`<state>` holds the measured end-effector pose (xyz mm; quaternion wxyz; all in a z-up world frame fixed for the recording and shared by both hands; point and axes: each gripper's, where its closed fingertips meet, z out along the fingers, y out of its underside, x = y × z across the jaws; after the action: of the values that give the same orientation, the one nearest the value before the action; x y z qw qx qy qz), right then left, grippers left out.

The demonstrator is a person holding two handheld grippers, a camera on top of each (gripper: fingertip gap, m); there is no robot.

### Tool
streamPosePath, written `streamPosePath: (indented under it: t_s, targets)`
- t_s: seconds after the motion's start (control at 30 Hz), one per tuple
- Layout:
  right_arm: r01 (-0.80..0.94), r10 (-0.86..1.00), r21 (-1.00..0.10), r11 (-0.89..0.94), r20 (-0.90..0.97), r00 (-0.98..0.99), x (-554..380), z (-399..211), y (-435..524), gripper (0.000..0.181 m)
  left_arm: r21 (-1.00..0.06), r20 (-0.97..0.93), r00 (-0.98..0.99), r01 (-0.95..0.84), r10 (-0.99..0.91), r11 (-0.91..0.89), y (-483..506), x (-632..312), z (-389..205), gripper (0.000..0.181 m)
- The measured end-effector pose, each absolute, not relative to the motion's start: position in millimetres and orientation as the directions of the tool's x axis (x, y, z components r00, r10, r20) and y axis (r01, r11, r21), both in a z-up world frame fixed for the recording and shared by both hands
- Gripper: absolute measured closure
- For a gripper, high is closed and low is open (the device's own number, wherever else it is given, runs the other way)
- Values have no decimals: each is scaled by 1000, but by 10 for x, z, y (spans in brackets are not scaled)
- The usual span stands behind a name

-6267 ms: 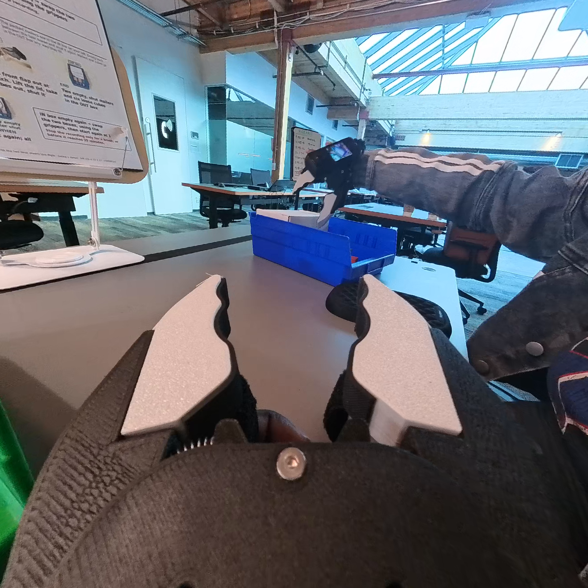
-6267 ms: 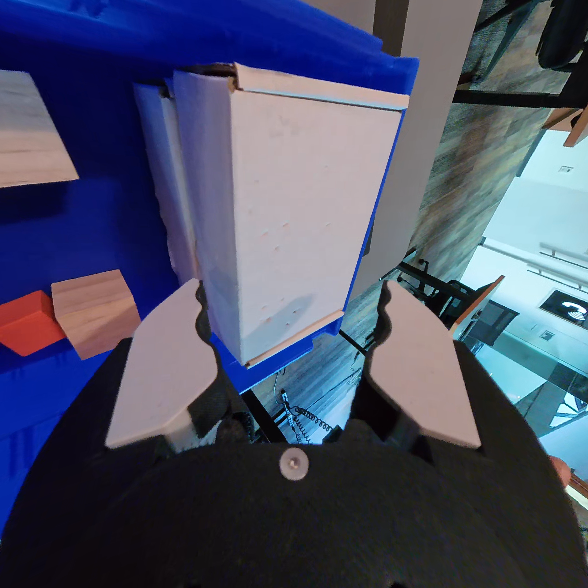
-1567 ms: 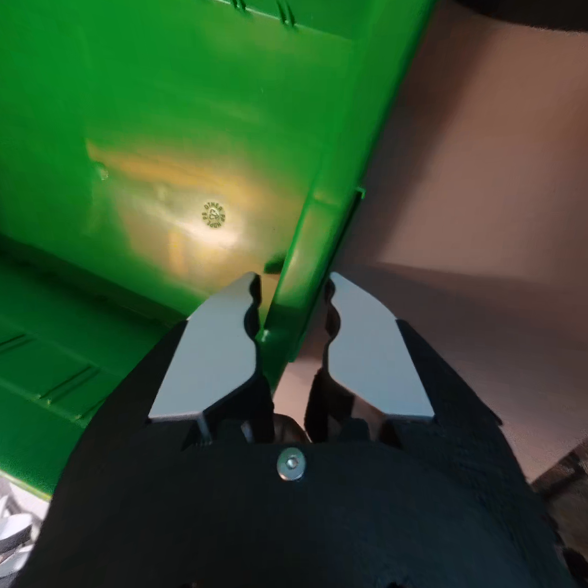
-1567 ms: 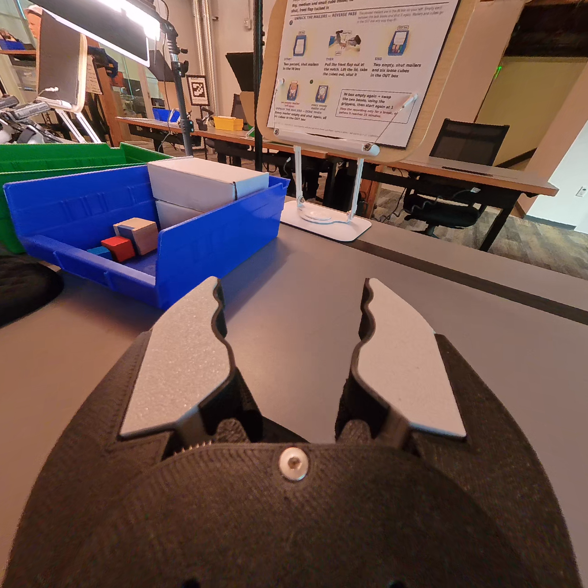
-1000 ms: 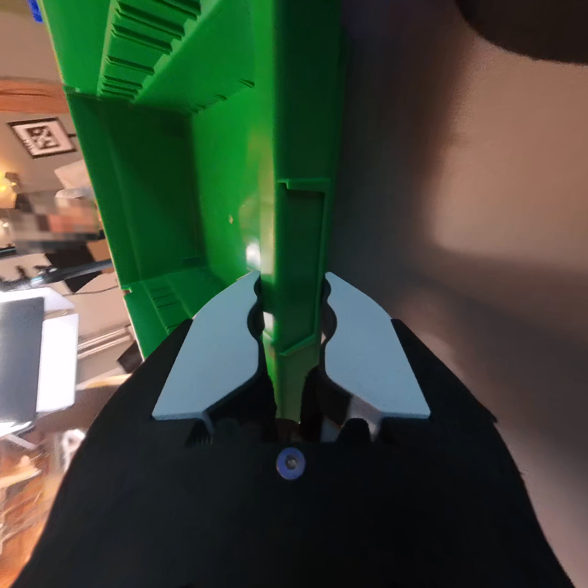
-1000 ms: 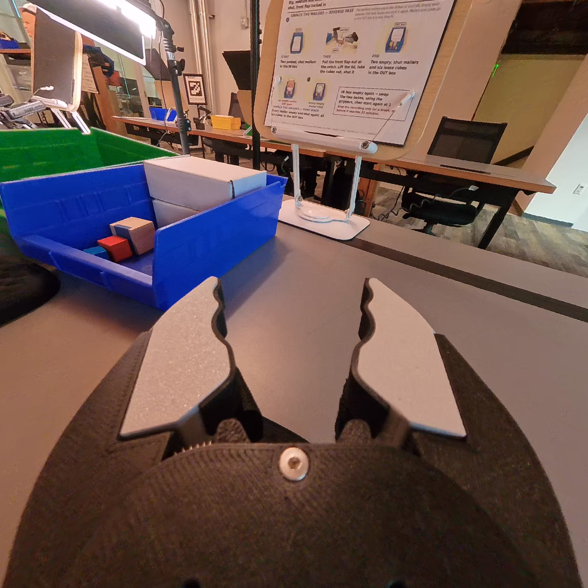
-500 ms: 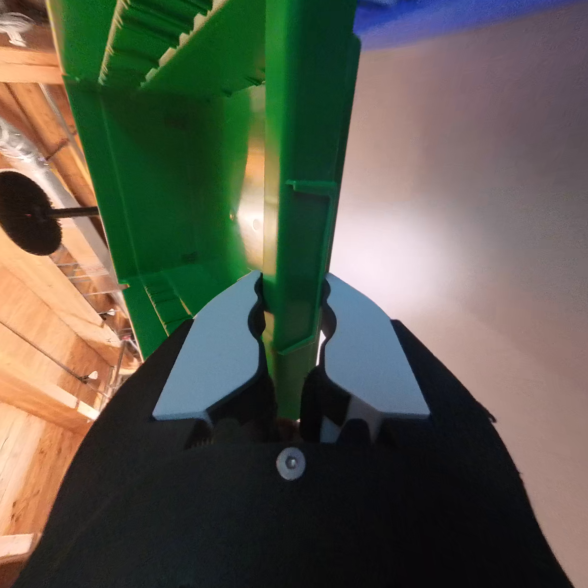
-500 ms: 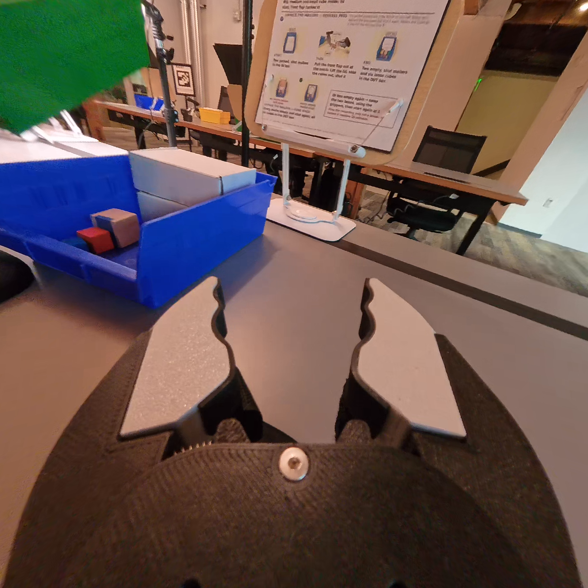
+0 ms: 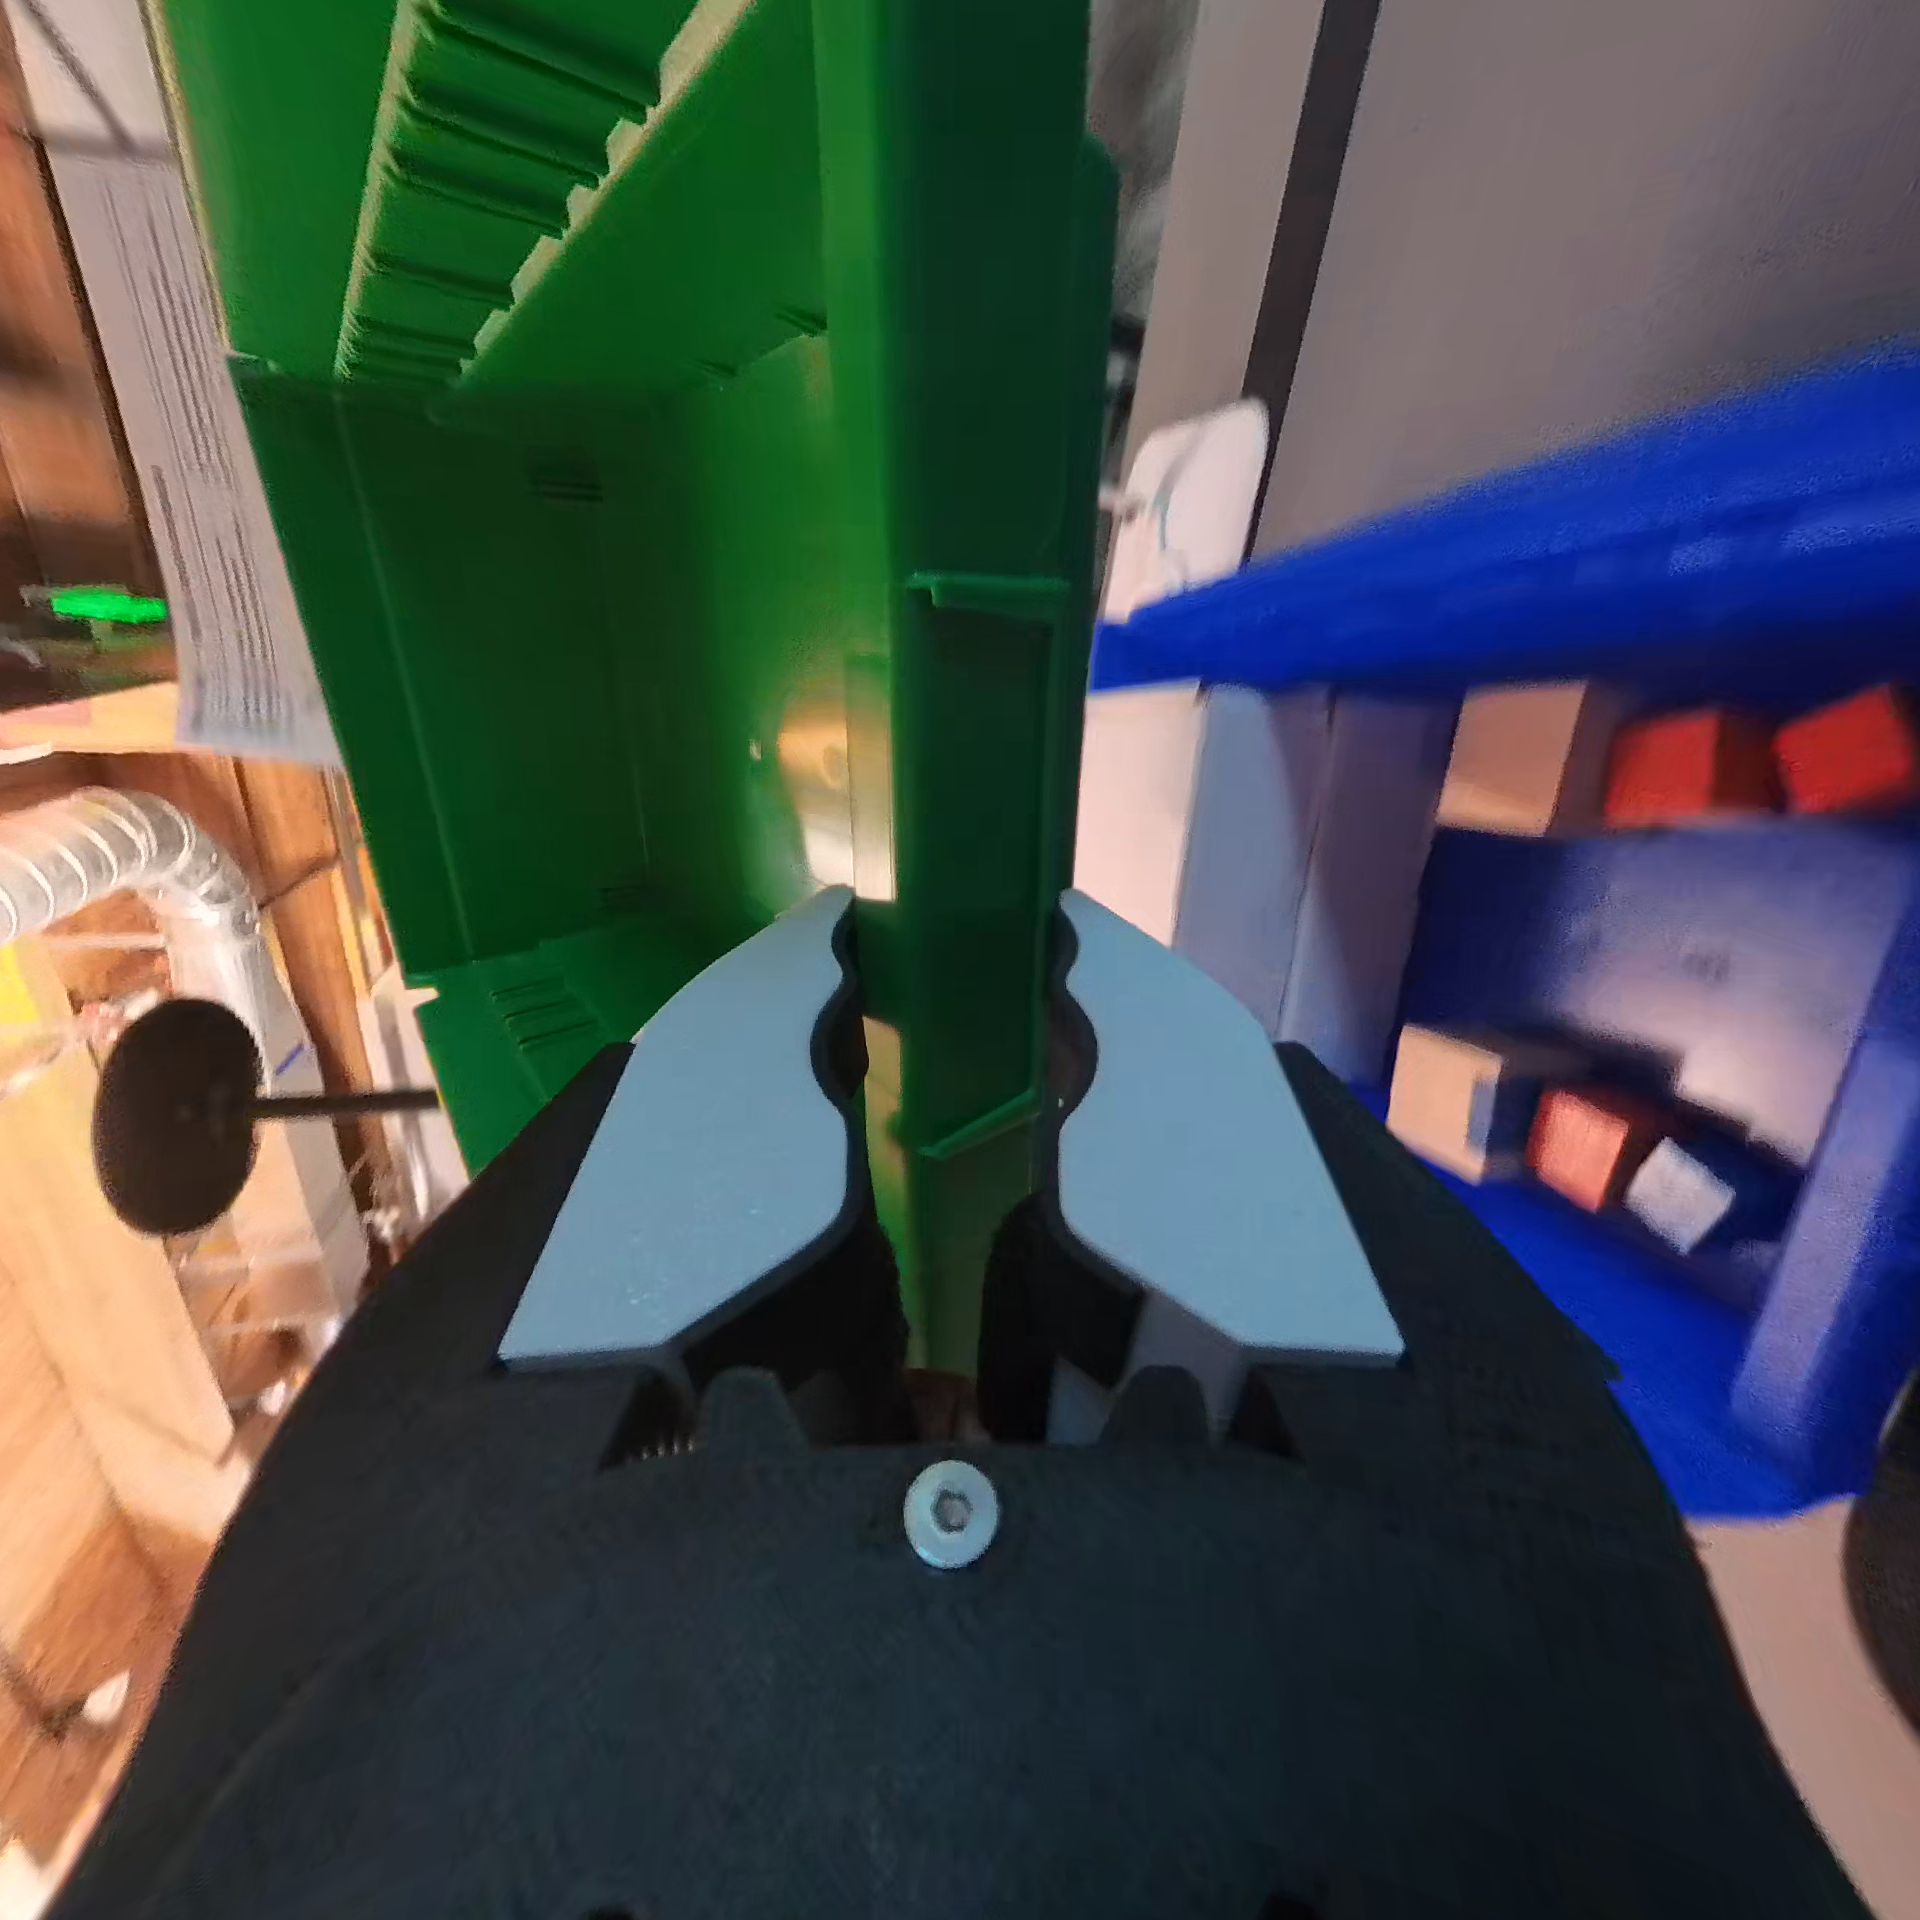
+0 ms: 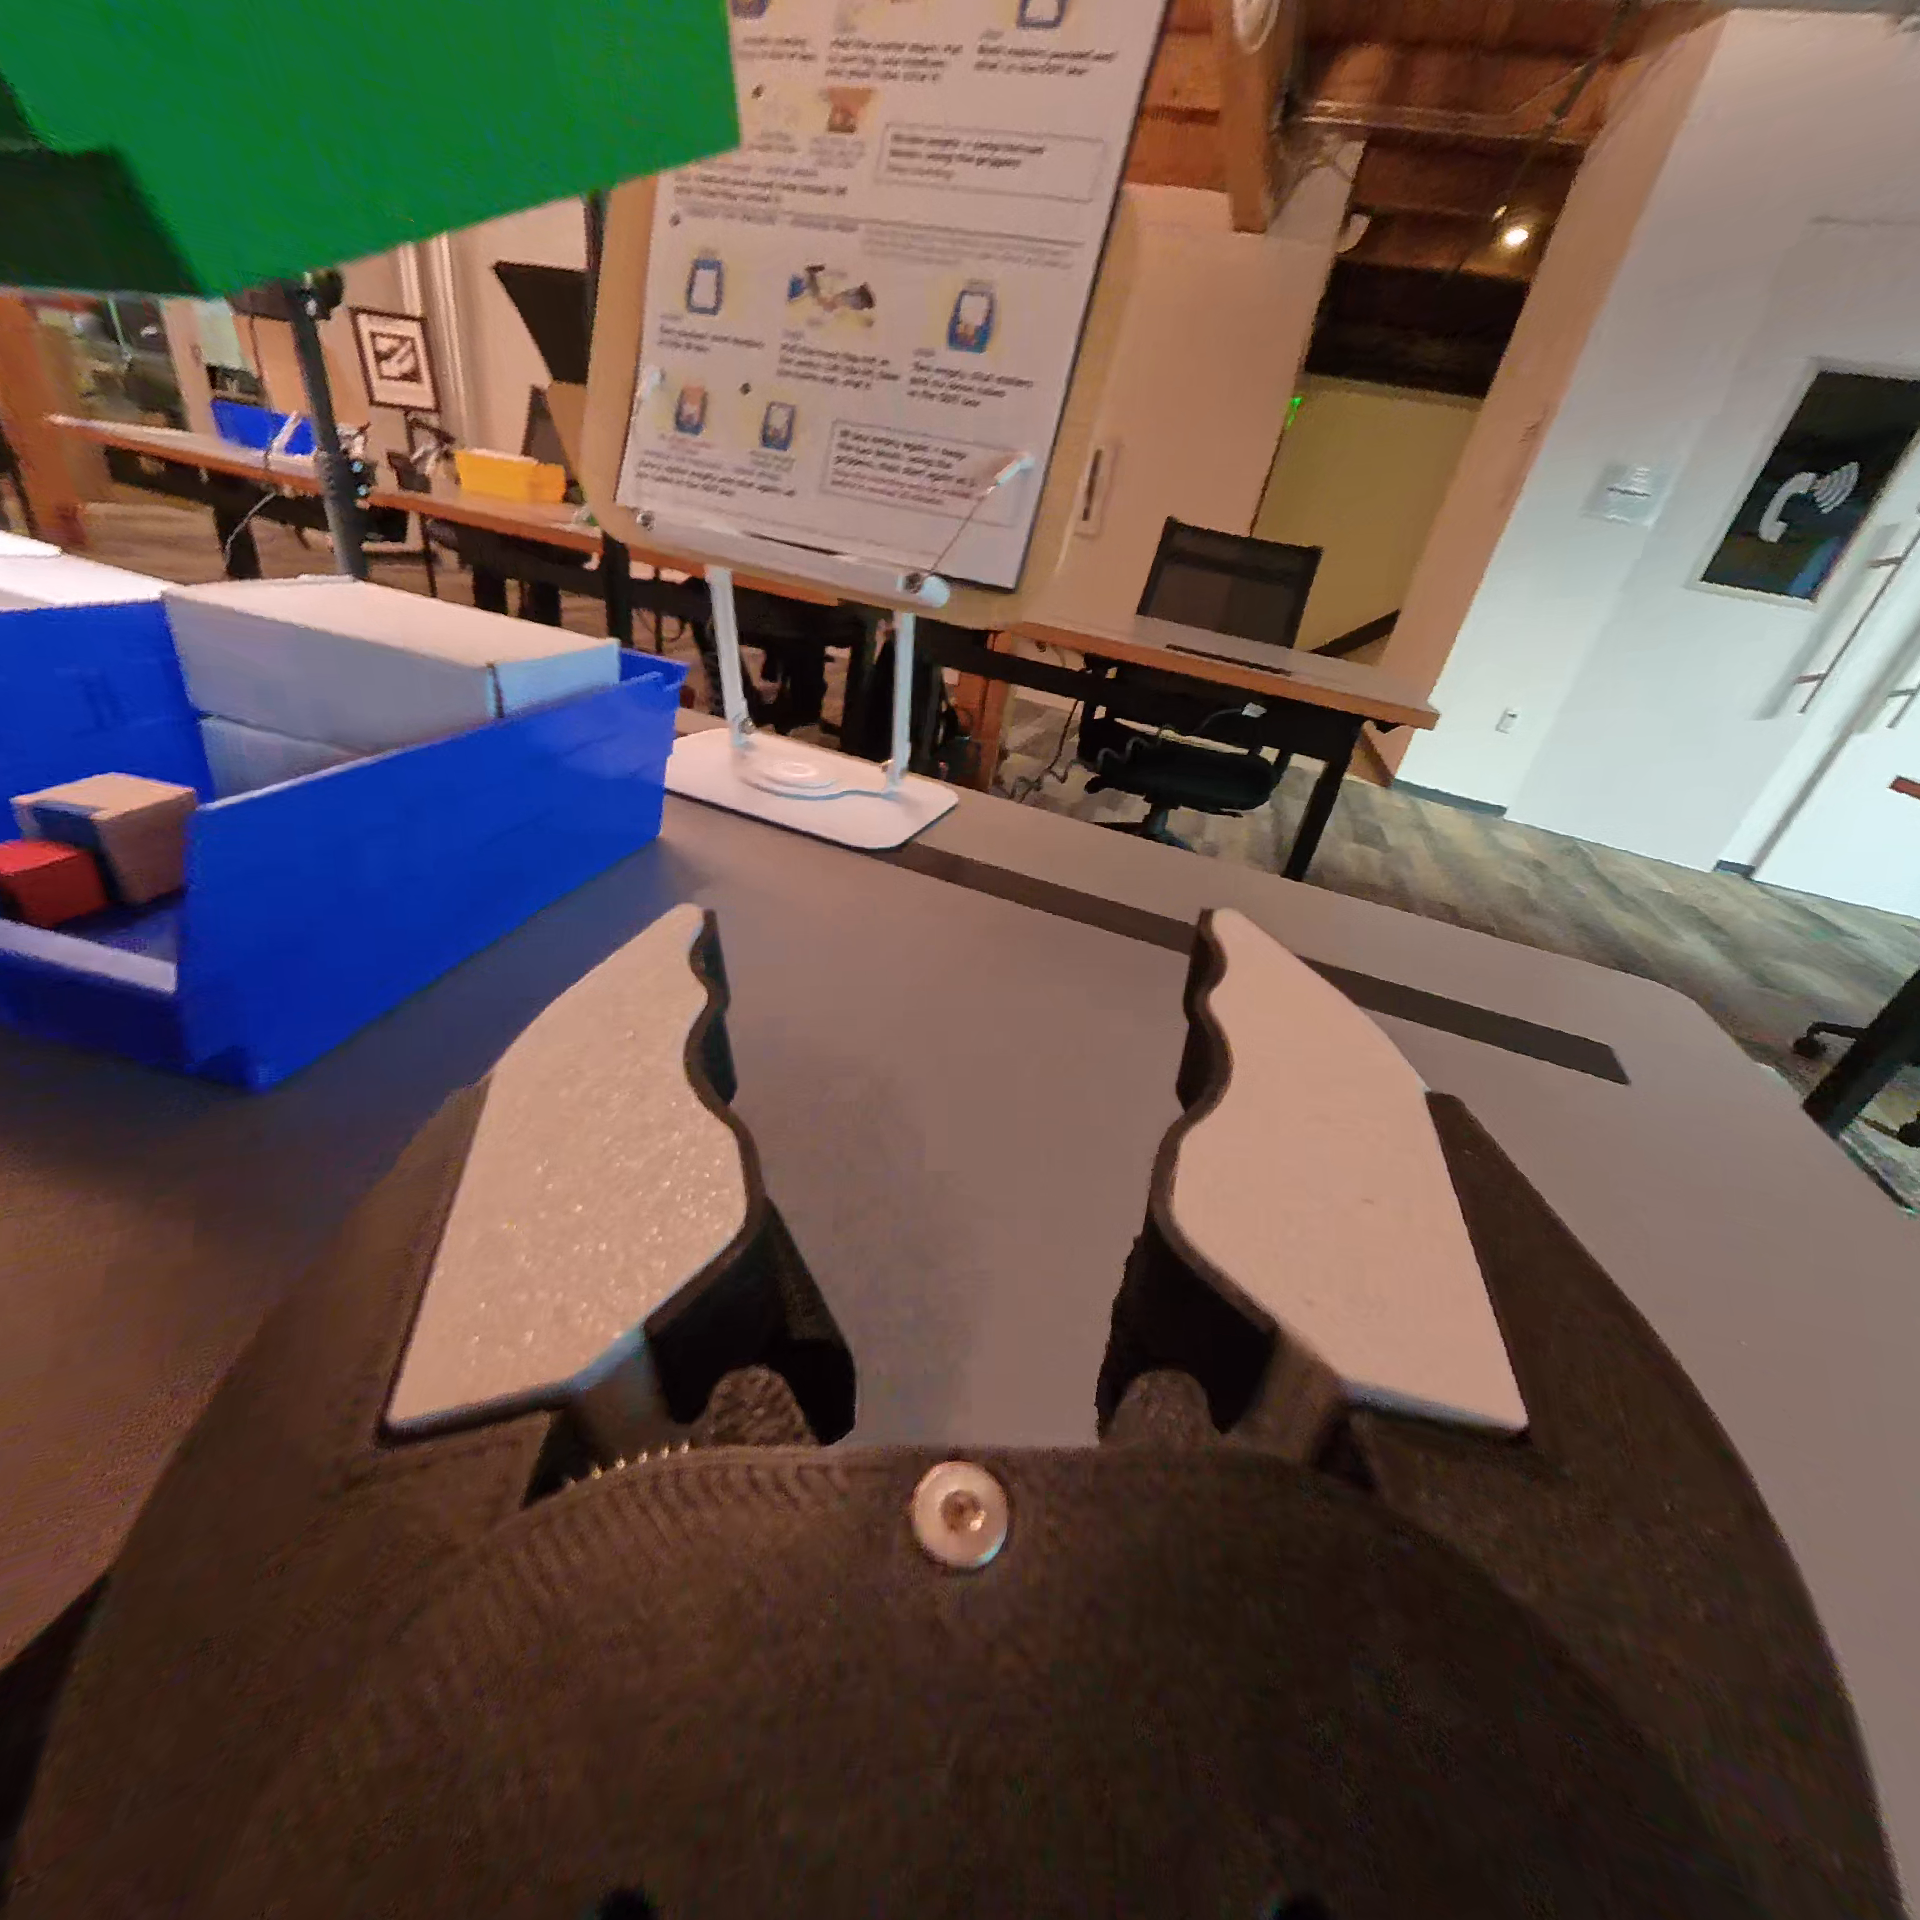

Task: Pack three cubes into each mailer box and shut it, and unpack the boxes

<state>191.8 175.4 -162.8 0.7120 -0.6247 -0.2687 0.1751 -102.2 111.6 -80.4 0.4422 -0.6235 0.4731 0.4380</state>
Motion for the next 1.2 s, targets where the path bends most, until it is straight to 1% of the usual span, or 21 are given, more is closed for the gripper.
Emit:
streamPosePath:
  t_s: [0.2,0.33,0.43,0.5,0.6,0.67,0.73,0.9,1.0,1.07,1.2]
  targets:
    - [-21,523,-982,189,83,848,2184,-1480,1815,92,-186,-937,176,-982,-302,6,1446,70,-1008,150]
    - [-138,461,-966,220,-21,887,2471,-1351,1859,94,-178,-908,138,-982,-396,66,1616,609,-1283,150]
    - [-205,396,-947,247,-95,913,2706,-1287,1892,95,-161,-891,107,-983,-442,87,1720,877,-1509,150]
    - [-286,350,-913,290,-177,920,2893,-1199,1878,97,-162,-877,103,-983,-469,88,1794,993,-1666,150]
    - [-420,339,-845,331,-308,889,3108,-1109,1835,99,-172,-852,116,-983,-510,64,1923,1092,-1909,150]
    - [-466,347,-820,333,-353,869,3171,-1101,1831,102,-162,-838,117,-986,-534,39,1996,1120,-2077,150]
    - [-465,347,-825,320,-355,868,3165,-1123,1850,102,-154,-823,118,-988,-556,18,2043,1144,-2234,150]
    - [-400,326,-851,340,-292,899,3119,-1119,1844,99,-160,-783,138,-987,-607,-18,2078,1186,-2559,150]
    - [-417,334,-845,336,-307,891,3116,-1120,1844,99,-153,-765,133,-988,-630,-23,2063,1201,-2724,150]
    - [-410,333,-849,334,-301,894,3105,-1125,1846,98,-119,-778,103,-993,-620,-15,2064,1197,-2788,150]
    - [-384,328,-858,341,-274,904,3076,-1126,1842,98,-110,-788,95,-994,-608,-13,2061,1209,-2831,150]
